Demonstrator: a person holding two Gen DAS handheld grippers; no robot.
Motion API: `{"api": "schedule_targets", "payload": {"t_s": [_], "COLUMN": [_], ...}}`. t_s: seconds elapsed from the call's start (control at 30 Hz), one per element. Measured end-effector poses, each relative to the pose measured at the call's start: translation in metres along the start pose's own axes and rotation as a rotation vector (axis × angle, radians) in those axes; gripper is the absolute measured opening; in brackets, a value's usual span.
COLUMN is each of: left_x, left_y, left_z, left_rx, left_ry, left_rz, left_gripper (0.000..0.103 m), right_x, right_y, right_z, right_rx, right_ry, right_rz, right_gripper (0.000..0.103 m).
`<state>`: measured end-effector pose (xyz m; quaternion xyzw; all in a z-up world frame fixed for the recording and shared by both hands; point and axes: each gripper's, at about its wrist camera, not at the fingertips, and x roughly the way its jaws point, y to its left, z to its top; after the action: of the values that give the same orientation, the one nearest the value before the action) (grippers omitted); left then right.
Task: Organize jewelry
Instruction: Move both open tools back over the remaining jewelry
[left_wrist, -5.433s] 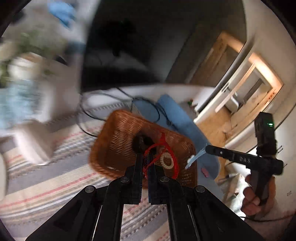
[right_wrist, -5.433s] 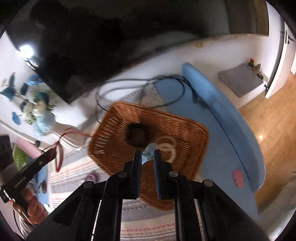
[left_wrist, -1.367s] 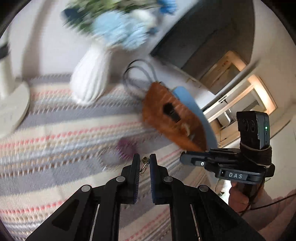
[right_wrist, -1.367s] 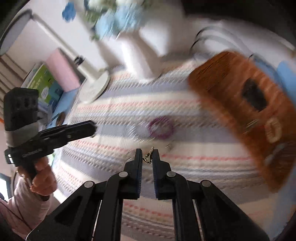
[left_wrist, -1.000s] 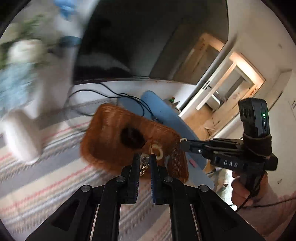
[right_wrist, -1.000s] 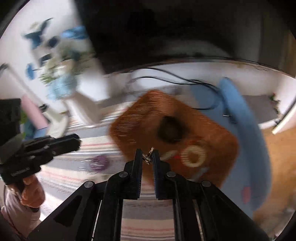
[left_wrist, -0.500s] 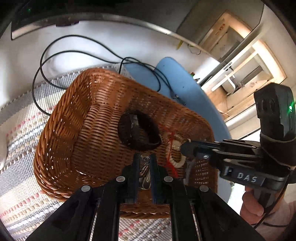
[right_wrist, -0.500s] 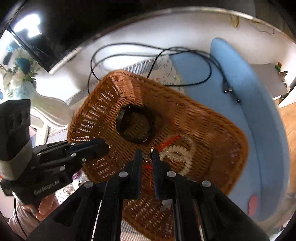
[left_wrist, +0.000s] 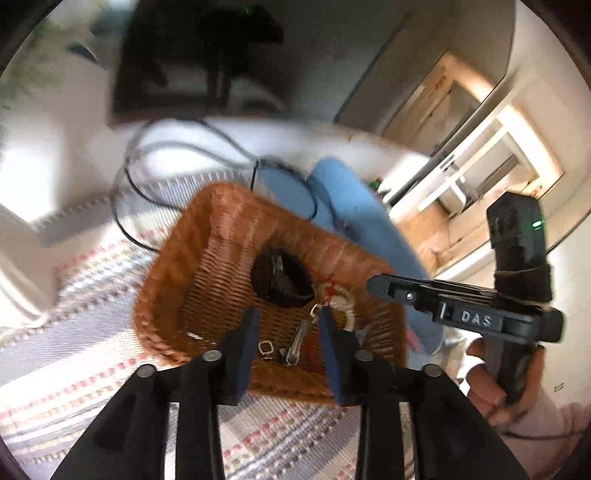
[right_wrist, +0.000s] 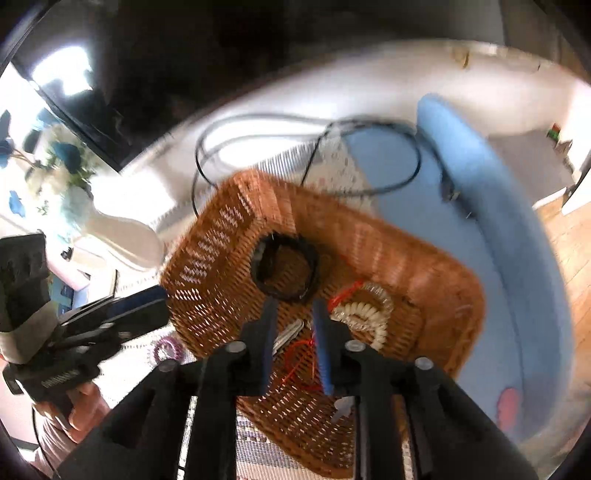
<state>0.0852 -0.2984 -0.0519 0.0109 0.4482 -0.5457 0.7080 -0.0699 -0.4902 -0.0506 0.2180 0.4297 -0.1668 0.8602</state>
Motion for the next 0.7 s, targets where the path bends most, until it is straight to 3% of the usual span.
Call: {"api": "schedule_targets", "payload": {"t_s": [0.07, 0.37, 0.57, 0.7], "left_x": [-0.028, -0.140, -0.164, -0.151], "left_y": [0.005, 0.068, 0.106, 0.125], "left_z": [-0.004, -0.045, -0.077, -0.106], "left_rx": [-0.002, -0.135, -0.203, -0.228], "left_ry": [-0.043, -0.180, -0.174, -0.093], "left_rz": [0.027, 0.157, 0.209, 0.229], "left_gripper": [0.048, 0.048, 0.048, 0.048], "right_x": [-0.016, -0.043, -0.024, -0.003], "right_y": [0.006, 0.064, 0.107, 0.131], "right_z": [0.000, -0.028, -0.052, -0.069], "right_rx": [-0.013, -0.075, -0.141, -0.176], "right_ry": [-0.032, -0.043, 0.020, 0.072], "right_rz": [-0.013, 0.042, 0.067, 0.080], "right_gripper": [0.035, 0.035, 0.035, 0.035]}}
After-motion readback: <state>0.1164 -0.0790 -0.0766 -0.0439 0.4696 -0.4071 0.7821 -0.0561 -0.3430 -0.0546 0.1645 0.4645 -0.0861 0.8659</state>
